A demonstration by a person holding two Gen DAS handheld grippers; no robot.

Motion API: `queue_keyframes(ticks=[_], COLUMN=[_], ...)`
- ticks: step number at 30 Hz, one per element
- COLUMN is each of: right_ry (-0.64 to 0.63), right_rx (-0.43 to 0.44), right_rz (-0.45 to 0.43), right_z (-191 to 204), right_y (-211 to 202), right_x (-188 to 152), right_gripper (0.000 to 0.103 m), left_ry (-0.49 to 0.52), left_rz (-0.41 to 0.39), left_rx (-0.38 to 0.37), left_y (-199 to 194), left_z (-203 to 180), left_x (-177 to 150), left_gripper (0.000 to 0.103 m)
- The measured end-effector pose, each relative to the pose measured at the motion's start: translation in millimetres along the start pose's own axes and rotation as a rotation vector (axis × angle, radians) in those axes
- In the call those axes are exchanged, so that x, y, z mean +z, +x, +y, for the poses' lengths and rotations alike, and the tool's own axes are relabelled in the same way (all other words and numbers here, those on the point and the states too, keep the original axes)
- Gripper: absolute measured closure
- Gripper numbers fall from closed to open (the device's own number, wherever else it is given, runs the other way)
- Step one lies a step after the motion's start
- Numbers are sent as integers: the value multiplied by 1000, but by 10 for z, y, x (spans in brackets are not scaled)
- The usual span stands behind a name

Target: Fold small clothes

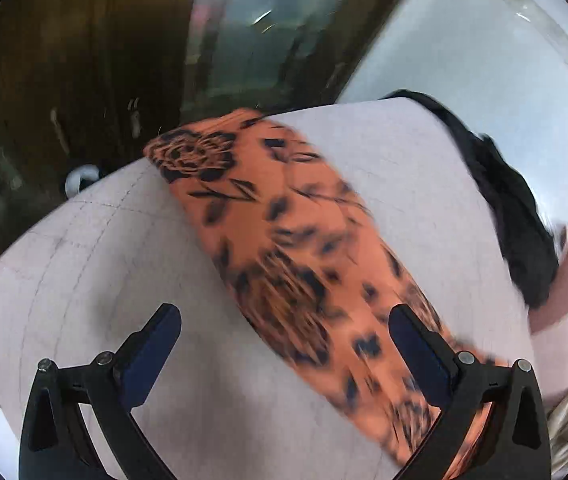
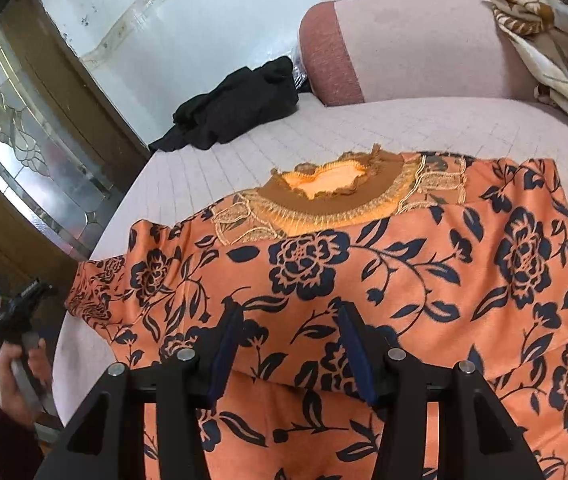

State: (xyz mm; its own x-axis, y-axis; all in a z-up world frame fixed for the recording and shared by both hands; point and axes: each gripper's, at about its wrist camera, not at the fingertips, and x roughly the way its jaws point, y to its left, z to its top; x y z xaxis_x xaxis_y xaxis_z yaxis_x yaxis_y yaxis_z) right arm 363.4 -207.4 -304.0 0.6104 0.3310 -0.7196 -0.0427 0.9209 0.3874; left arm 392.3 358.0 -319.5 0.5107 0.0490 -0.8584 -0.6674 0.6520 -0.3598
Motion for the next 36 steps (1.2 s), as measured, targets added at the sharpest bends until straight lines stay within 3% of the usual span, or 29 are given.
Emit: queue_keyframes(ticks=[2, 4, 5, 7, 8, 9, 13, 16, 22, 25, 28, 32, 33, 35, 36], right_ry=[3, 16, 26, 43, 50, 54, 69, 88, 219, 301, 391, 496, 516, 544, 551], right_rx=[-2, -7, -8, -10, -12, -15, -25, -35, -71, -96, -114, -152, -161, -176, -168], right_rz=[-3, -7, -8, -11, -15, -17, -25, -57, -122, -152, -202, -272, -288, -310, -322], right_z=[-25, -67, -97, -148, -173, -187, -247, -322, -737, -1019, -1361, -1802, -1898, -2048, -2100], right_y=[-4, -6, -4, -4, -7, -9, -30, -129, -442, -638, -887, -1208, -1273, -1370, -1407], right_x=[10, 27, 40, 59, 67, 73, 103, 154, 329, 391, 423, 428, 424, 440, 429], right_gripper=[49, 49, 49, 49, 49, 49, 49, 49, 49, 49, 49, 49, 49, 48, 44], left_ry=[-104, -161, -161, -151, -159, -165, -77, 42, 374, 564, 741, 1015, 1065, 1116, 1113], left_rz=[34, 3, -6, 7, 30, 34, -29, -113, -163, -134, -101, -10, 29, 126, 151], left_rx=[-86, -122, -129, -143, -135, -129, -107, -143, -245, -296, -374, -398, -394, -395, -397], left_y=[140, 178, 185, 255, 328, 357, 214, -163, -937, -1203, -1382, -1312, -1259, -1063, -984], left_z=[189, 271, 271, 250, 254, 263, 67, -294, -1459, -2138, -2758, -3412, -3482, -3482, -3405], left_x=[162, 260, 298, 354, 380, 381, 337, 216, -461, -1119, -1981, -3382, -3690, -4071, -4149], left_gripper=[8, 12, 22, 78, 90, 94, 96, 96, 96, 96, 96, 93, 90, 73, 58])
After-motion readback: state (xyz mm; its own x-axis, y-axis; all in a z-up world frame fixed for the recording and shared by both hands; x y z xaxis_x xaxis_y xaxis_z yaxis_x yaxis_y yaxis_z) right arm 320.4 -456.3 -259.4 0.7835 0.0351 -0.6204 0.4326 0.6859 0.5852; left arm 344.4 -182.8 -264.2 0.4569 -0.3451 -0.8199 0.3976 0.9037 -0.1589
